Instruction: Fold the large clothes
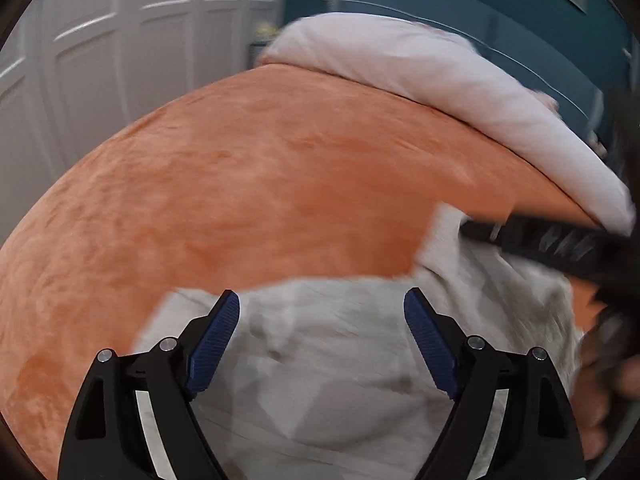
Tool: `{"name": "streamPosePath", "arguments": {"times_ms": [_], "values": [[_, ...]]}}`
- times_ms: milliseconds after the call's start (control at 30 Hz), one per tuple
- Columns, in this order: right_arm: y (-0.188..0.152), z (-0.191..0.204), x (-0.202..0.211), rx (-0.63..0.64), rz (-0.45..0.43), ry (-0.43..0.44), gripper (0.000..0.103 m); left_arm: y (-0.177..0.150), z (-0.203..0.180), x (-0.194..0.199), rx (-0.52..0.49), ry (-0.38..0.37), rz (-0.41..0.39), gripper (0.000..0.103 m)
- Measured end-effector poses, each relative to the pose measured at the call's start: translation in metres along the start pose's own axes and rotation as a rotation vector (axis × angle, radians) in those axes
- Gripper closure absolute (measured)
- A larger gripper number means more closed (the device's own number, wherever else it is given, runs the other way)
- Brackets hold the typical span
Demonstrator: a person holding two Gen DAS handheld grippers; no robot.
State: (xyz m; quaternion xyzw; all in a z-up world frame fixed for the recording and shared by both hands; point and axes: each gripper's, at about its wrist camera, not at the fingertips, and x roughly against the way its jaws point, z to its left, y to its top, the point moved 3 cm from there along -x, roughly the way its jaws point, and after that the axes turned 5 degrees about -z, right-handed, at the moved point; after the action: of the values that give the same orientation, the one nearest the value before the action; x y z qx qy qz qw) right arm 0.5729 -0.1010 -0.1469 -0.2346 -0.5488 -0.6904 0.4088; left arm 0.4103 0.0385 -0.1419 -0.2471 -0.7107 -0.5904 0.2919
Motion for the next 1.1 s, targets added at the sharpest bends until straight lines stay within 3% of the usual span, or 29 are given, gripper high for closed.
{"name": "streamPosePath", "arguments": {"times_ms": [33,67,167,233,300,367,400,500,600,700,767,867,900,1000,1100], "values": [[-0.002,-0.002,-0.010,-0.011,0.021,-0.015,0.092,0.000,0.007,-0.008,0.006,0.005,0.033,0.021],[-0.005,-0.008,-0.011,-0.029,0.026,-0.023,0.095,-0.004,0.012,-0.018,-0.001,0.019,0.068,0.024],[-0.004,-0.041,-0.007,-0.141,-0.067,0.019,0.097,-0.020,0.010,-0.034,-0.092,0.054,0.061,0.022],[-0.022,-0.057,-0.029,-0.149,0.009,0.004,0.097,-0.024,0.004,-0.038,-0.123,0.089,0.060,0.021],[-0.018,-0.054,-0.022,-0.150,-0.004,0.012,0.094,-0.025,0.003,-0.039,-0.132,0.099,0.061,0.020],[-0.007,-0.056,0.009,-0.185,-0.066,0.066,0.094,-0.025,0.008,-0.040,-0.118,0.084,0.061,0.019],[-0.004,-0.064,0.045,-0.200,-0.156,0.070,0.093,-0.025,0.009,-0.041,-0.113,0.078,0.062,0.019],[-0.021,-0.093,0.122,-0.191,-0.275,-0.016,0.092,-0.025,0.011,-0.042,-0.117,0.082,0.061,0.019],[-0.065,-0.128,0.138,-0.183,-0.200,-0.082,0.091,-0.025,0.009,-0.042,-0.131,0.098,0.060,0.019],[-0.111,-0.166,0.090,-0.226,0.003,-0.151,0.101,-0.026,0.003,-0.039,-0.150,0.120,0.061,0.019],[-0.111,-0.171,0.100,-0.272,-0.038,-0.159,0.096,-0.027,0.001,-0.037,-0.172,0.142,0.058,0.019],[-0.107,-0.148,0.135,-0.208,-0.161,-0.167,0.092,-0.029,-0.001,-0.037,-0.177,0.148,0.058,0.018],[-0.111,-0.146,0.131,-0.192,-0.155,-0.176,0.086,-0.029,-0.001,-0.038,-0.183,0.156,0.055,0.018],[-0.129,-0.154,0.095,-0.202,-0.035,-0.193,0.088,-0.031,-0.004,-0.038,-0.200,0.173,0.046,0.018],[-0.117,-0.142,0.121,-0.164,-0.136,-0.223,0.085,-0.032,-0.003,-0.039,-0.199,0.172,0.045,0.018]]}}
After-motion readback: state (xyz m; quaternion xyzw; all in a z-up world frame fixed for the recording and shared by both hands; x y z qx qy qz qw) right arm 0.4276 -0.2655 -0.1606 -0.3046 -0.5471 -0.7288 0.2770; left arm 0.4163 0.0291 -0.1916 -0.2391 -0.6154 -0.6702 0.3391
